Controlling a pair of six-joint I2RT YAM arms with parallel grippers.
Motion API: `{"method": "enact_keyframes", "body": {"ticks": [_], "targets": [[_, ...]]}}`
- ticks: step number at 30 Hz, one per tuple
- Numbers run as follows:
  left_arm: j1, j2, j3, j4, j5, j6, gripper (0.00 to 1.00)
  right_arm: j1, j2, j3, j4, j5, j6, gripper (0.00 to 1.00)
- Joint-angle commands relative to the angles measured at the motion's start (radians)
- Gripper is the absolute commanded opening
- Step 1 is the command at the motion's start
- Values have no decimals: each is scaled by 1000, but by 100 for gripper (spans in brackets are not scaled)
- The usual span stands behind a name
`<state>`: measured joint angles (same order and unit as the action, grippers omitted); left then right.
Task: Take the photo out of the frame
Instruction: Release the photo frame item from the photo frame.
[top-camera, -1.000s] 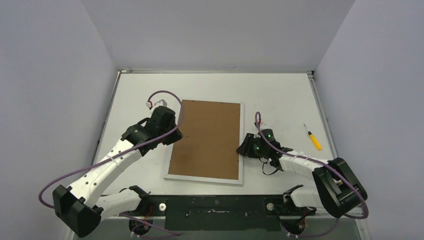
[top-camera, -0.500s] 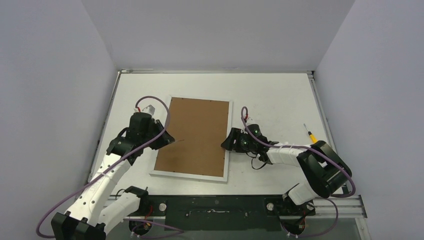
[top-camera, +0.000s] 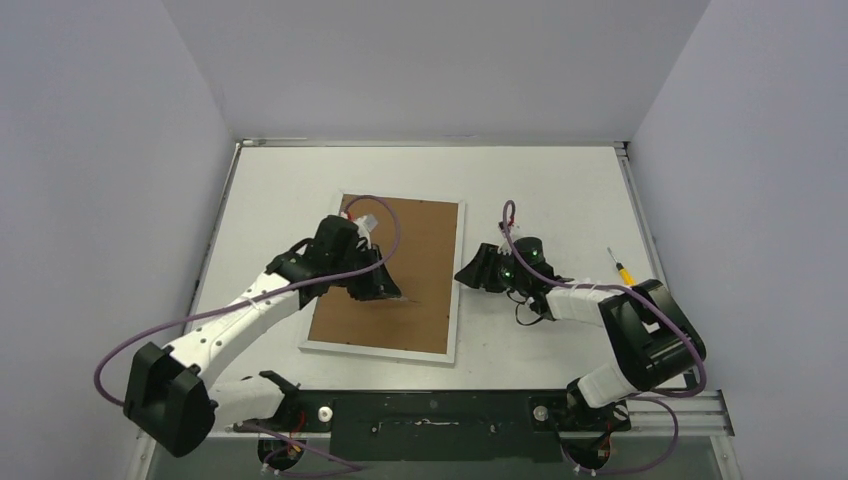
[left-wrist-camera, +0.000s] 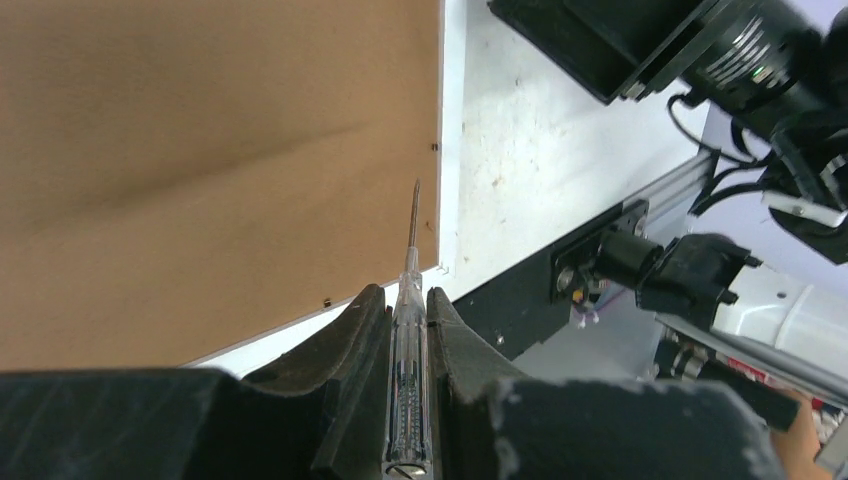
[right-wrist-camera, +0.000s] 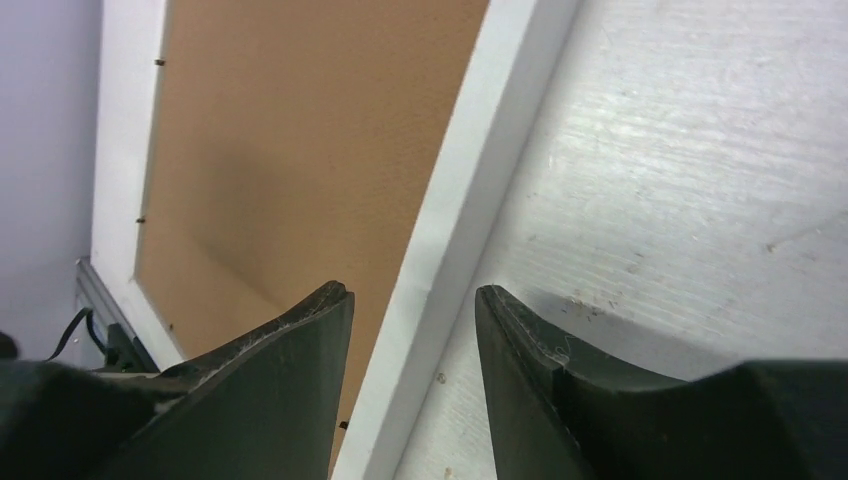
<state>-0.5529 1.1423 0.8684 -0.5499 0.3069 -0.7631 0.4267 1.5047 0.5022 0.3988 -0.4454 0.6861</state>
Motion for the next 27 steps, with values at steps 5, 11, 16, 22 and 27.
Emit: {"method": "enact_keyframes", "body": {"ticks": [5,11,16,22,27], "targets": [[-29,193,115,59,185,90,0,-45,105,-1,224,-159,-24,45],[-39,286,147,56,202,97,0,-43,175,5,288,-195,-8,41],[-54,308,153,74,173,60,0,-43,185,2,294,-191,-9,38],[-58,356,146,98,165,11,0,-43,203,-9,313,-188,-10,34],[-67,408,145,130,161,-57,0,-43,216,-26,334,-175,-16,29]]}}
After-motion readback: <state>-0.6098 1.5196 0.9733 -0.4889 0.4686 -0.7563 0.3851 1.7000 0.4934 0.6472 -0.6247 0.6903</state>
